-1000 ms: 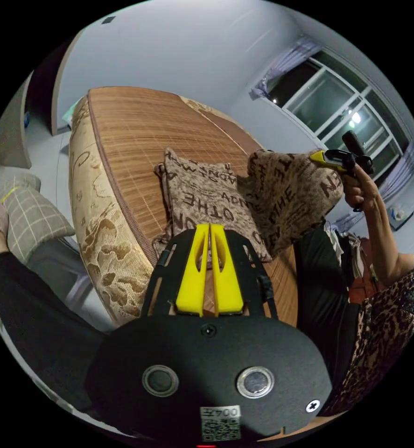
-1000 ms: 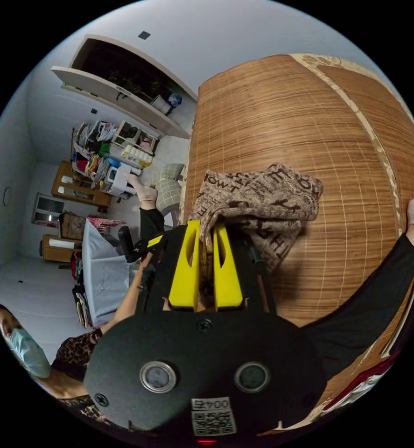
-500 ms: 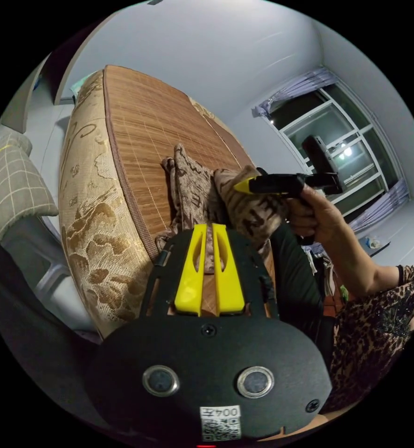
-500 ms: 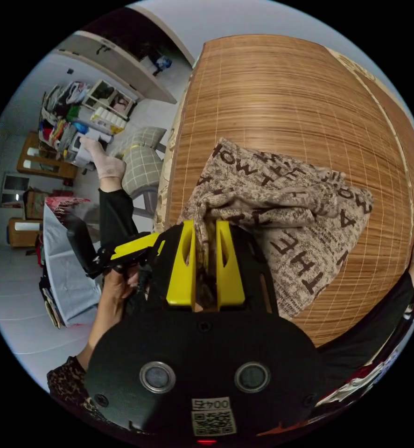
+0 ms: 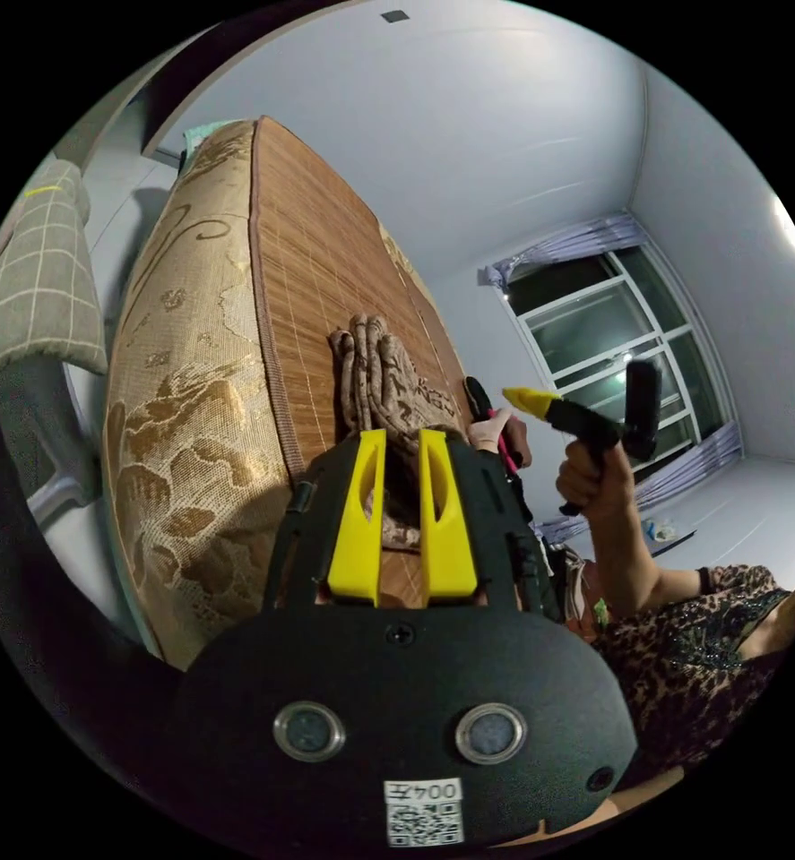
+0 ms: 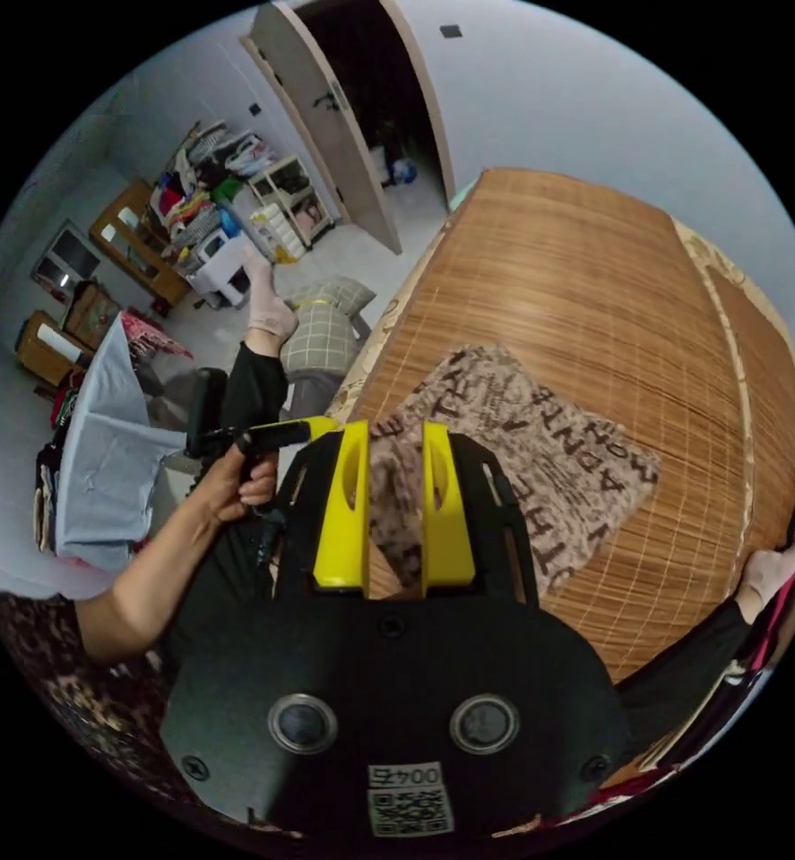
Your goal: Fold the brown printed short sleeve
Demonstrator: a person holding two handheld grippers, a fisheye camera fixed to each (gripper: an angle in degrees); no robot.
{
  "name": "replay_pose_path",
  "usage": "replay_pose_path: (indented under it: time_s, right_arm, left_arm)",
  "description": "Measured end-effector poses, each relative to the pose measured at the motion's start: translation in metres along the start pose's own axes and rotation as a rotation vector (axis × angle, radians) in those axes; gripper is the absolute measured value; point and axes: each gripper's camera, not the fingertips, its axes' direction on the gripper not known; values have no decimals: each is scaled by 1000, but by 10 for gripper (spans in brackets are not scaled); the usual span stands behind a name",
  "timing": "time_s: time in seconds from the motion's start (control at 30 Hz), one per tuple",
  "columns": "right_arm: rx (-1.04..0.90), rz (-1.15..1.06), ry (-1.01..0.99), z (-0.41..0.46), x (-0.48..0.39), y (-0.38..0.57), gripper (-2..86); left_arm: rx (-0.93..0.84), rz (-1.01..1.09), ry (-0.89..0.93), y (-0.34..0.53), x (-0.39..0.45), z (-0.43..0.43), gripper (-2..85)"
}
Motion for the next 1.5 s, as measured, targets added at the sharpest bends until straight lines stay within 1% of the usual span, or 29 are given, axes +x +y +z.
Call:
replay_pose_path:
  time_s: [0.03,0.1,0.13,0.2,0.27,0.4,0.53,0.73,0.83,0.87,0.9,0.93,1.0,1.07,1.13,1.17,1.23,1.3,1.4,1.43,1.5]
  right_arm:
    - [38,-1,11,-5,4,15,95]
    - [160,16,65,-16,23,82,105]
    - [175,31,75,-16,28,99,110]
    - [215,70,128,-3,43,168,133]
    - [220,103,170,12,49,211,142]
    - [218,205,155,45,56,272,158]
    - [172,179,178,72,55,291,158]
    - [146,178,201,87,67,303,133]
    - [127,149,209,94,68,305,112]
    - [116,140,225,95,67,306,102]
    - [97,127,255,95,67,307,77]
    - [94,126,274,92,68,307,64]
    - [186,110,254,61,67,315,54]
    - [209,92,278,48,69,323,52]
    - [143,88,281,57,81,330,52]
    - [73,104,234,70,93,334,52]
    - [62,129,190,79,105,345,52]
    - [93,143,197,73,105,352,52]
    - [111,141,211,68,109,360,52]
    - [109,151,203,68,112,362,52]
    - [98,219,141,73,129,371,52]
  left_arm:
    - [5,-6,8,0,1,-3,75]
    - [11,3,35,2,11,-14,92]
    - [5,10,36,3,14,-16,98]
    - [-25,48,19,7,32,-16,125]
    - [-43,57,-12,11,43,-12,142]
    - [-40,39,-57,18,59,-2,162]
    - [-33,24,-105,20,73,7,167]
    - [-121,9,-189,16,92,42,164]
    - [-110,0,-191,13,101,57,126]
    - [-110,22,-210,12,108,62,98]
    - [-87,65,-241,14,122,63,67]
    - [-63,94,-267,16,133,61,63]
    - [3,209,-399,33,173,54,49]
    - [-8,203,-458,51,172,58,43]
    - [-65,98,-439,67,142,68,38]
    - [-71,35,-416,78,123,71,36]
    - [-34,-27,-362,90,113,71,35]
    - [20,-2,-325,95,138,69,35]
    - [34,95,-371,107,176,73,34]
    - [24,100,-386,110,176,77,34]
    - [-48,19,-443,125,154,92,31]
